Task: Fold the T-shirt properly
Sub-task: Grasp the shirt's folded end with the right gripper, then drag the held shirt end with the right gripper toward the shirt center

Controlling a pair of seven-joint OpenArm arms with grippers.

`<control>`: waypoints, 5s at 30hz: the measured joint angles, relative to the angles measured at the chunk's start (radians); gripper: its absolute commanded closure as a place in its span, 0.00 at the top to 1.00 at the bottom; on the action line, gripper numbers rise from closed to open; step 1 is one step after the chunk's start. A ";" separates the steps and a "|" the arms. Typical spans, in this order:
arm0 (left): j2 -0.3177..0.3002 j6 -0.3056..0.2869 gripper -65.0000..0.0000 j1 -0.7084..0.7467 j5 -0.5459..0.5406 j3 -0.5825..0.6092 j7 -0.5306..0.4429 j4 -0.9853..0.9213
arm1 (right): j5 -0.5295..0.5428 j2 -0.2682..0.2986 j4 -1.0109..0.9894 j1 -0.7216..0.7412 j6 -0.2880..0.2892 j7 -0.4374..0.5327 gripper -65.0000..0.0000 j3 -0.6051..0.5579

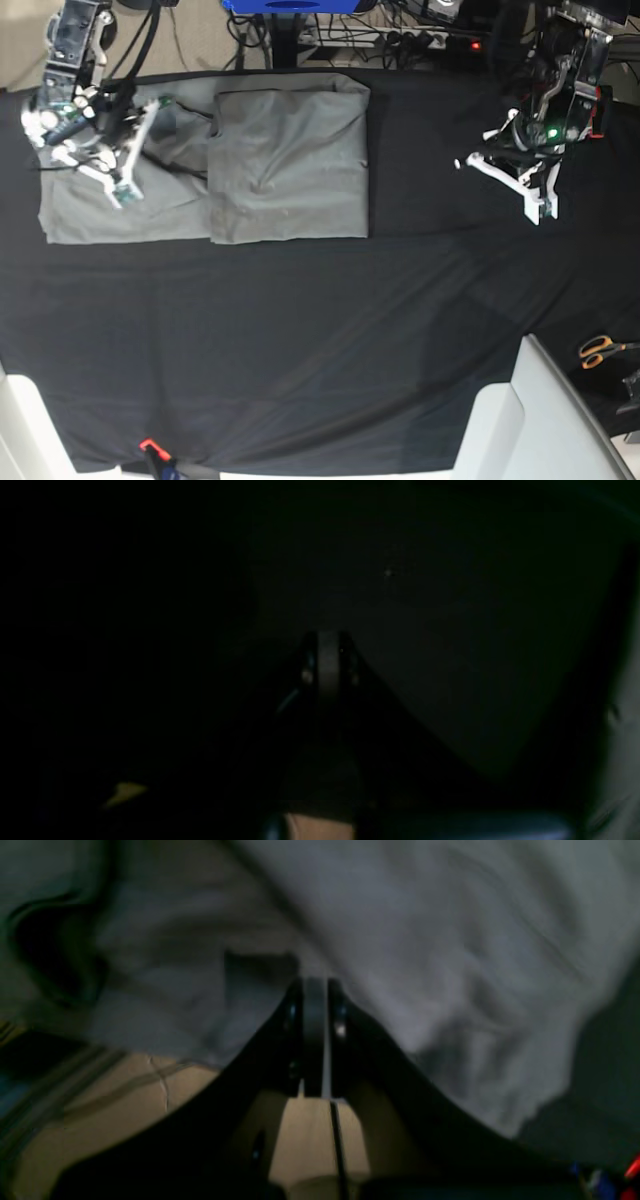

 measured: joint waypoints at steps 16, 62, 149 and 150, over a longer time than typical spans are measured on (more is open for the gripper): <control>0.106 -0.193 0.00 0.024 0.009 -0.210 0.002 -0.021 | 0.002 0.042 0.005 0.009 -0.001 -0.244 0.56 -0.325; 0.110 -0.201 0.00 0.019 0.301 -0.330 0.006 -0.186 | 0.230 -0.037 -0.146 0.100 -0.002 -0.357 0.59 -0.317; 0.111 -0.201 0.00 0.050 0.305 -0.324 0.006 -0.192 | 0.228 0.005 -0.670 0.560 -0.002 -0.146 0.59 -0.189; 0.111 -0.201 0.00 0.050 0.305 -0.324 0.006 -0.192 | 0.228 0.005 -0.681 0.560 -0.002 -0.127 0.59 -0.189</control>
